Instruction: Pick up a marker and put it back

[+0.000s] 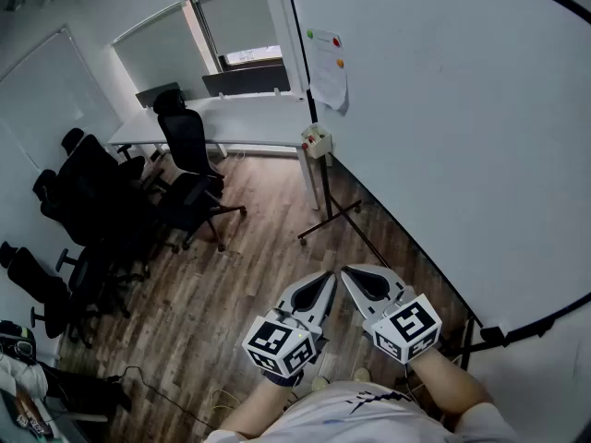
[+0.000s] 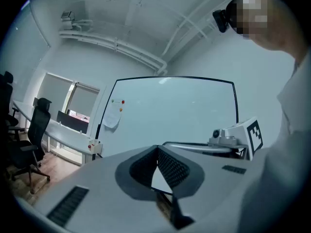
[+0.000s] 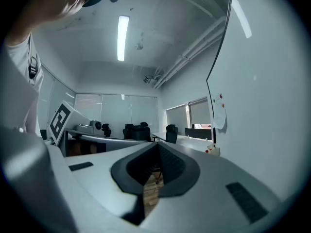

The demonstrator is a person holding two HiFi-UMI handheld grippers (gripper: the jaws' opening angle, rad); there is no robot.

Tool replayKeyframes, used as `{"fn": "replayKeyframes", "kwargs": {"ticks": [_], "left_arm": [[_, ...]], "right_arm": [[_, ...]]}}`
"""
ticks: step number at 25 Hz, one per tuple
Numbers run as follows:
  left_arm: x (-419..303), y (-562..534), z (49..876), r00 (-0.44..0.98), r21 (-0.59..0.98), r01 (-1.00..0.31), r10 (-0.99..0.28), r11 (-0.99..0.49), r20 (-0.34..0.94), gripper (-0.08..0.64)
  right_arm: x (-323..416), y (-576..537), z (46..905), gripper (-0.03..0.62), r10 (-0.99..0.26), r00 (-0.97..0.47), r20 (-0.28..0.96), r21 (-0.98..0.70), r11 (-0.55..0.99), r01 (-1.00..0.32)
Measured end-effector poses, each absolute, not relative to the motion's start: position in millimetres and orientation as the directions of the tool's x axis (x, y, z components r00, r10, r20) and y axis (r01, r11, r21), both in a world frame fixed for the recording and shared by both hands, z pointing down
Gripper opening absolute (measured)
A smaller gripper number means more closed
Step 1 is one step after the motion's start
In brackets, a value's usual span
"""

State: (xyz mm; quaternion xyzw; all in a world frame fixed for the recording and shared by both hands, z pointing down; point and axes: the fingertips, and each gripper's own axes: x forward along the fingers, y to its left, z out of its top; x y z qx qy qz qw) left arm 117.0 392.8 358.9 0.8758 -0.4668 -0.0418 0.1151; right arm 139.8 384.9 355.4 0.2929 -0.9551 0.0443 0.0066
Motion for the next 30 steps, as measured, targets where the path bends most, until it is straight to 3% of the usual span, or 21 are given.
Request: {"fn": "replayKeyframes", "kwargs": {"ticks": [16, 30], "left_arm": [[131, 371, 370, 0.48, 0.229, -0.86, -0.875, -0.457, 0.057, 0.012], [95, 276, 398, 0.496, 0.238, -0.851, -0.865, -0.467, 0.075, 0.012]], "right_arm": [[184, 361, 360, 0.012, -0.536, -0.844, 0.009, -0.101, 0.839, -0.534], [141, 272, 385, 0.012, -0.539, -0.841, 0.045, -0.108, 0.834, -0.541]]}}
